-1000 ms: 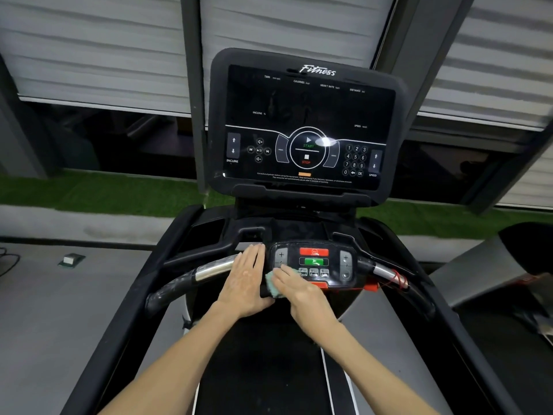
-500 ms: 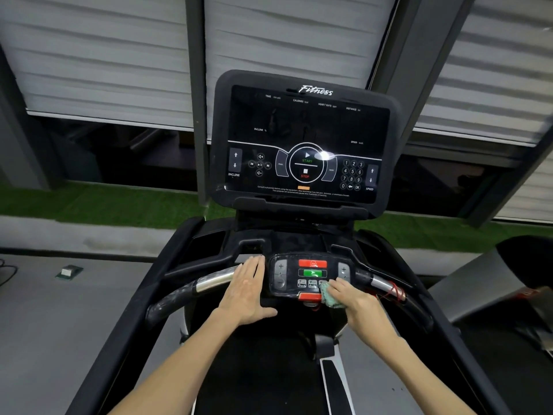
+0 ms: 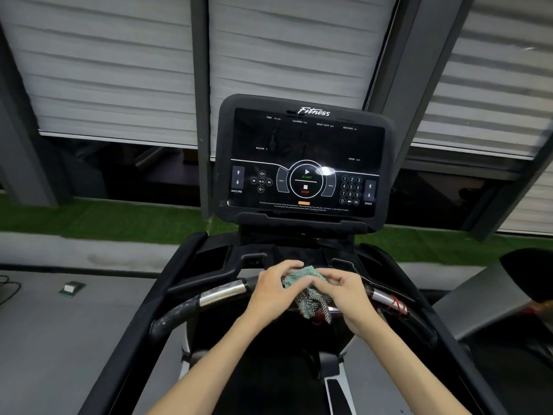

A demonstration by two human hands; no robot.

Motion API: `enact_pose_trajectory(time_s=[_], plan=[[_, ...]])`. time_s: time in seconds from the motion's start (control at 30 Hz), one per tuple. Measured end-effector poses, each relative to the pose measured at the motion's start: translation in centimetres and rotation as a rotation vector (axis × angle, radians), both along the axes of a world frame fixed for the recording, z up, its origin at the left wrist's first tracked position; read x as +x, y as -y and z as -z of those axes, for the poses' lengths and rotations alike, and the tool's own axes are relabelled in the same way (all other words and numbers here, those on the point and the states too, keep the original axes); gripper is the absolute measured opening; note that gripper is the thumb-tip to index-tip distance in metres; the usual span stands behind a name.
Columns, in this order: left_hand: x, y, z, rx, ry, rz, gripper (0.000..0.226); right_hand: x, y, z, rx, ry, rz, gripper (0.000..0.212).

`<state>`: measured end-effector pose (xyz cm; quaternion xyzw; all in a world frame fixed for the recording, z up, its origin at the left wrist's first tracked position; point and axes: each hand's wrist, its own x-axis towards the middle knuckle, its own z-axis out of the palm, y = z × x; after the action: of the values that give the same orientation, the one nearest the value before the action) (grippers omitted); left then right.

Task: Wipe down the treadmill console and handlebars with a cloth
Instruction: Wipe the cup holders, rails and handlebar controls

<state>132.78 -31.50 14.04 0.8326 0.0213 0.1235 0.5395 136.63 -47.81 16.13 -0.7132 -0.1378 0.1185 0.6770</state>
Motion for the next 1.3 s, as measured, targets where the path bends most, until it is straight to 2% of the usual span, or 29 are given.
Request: enact_pose_trajectory(time_s=[0.07, 0.23, 0.37, 0.5, 0.63, 0.7, 0.77, 0.93, 1.03, 1.13, 1.2, 1.3], plan=[[0.2, -0.6, 0.1, -0.097, -0.057, 0.034, 0.024, -0.1, -0.3, 0.0, 0.055, -0.065, 0.012, 0.018], [-0.3, -2.1, 0.1, -0.292, -0.275, 0.097, 0.031, 0.2, -0.9, 0.7, 0.161, -0.228, 0.161, 0.017], [-0.7, -2.1, 0.1, -0.480, -0.255, 0.094, 0.015, 0.0, -1.4, 1.3, 0.220, -0.343, 0.122, 0.019], [-0.8, -1.7, 0.2, -0.473, -0.201, -0.016, 0.027, -0.8, -1.5, 1.7, 0.263, -0.423, -0.043, 0.023], [-1.0, -2.0, 1.2, -0.259, -0.178, -0.021, 0.015, -1.2, -1.5, 2.4, 0.212, -0.355, -0.038, 0.023], [-1.1, -2.0, 2.0, -0.081, -0.170, 0.044, 0.028, -1.2, -1.7, 2.7, 0.129, -0.275, 0.003, 0.020], [-1.0, -2.1, 2.5, 0.042, -0.095, 0.015, 0.029, -0.9, -1.9, 2.9, 0.032, -0.194, 0.053, 0.016], [0.3, -2.8, 3.5, 0.125, 0.066, -0.181, 0.031, 2.1, 0.2, 2.4, -0.374, 0.225, 0.312, 0.016], [1.3, -3.0, 4.7, 0.396, 0.133, -0.238, 0.033, 4.4, 2.4, 2.3, -0.470, 0.336, 0.336, 0.024], [2.6, -3.3, 6.2, 0.723, 0.268, -0.120, 0.049, 6.5, 3.9, 2.7, -0.527, 0.275, 0.277, 0.032], [3.0, -3.3, 6.7, 0.766, 0.276, -0.042, 0.056, 7.5, 4.6, 3.6, -0.533, 0.170, 0.215, 0.036], [3.4, -3.4, 6.5, 0.808, 0.293, -0.060, 0.058, 7.9, 5.2, 4.7, -0.517, 0.086, 0.119, 0.041]])
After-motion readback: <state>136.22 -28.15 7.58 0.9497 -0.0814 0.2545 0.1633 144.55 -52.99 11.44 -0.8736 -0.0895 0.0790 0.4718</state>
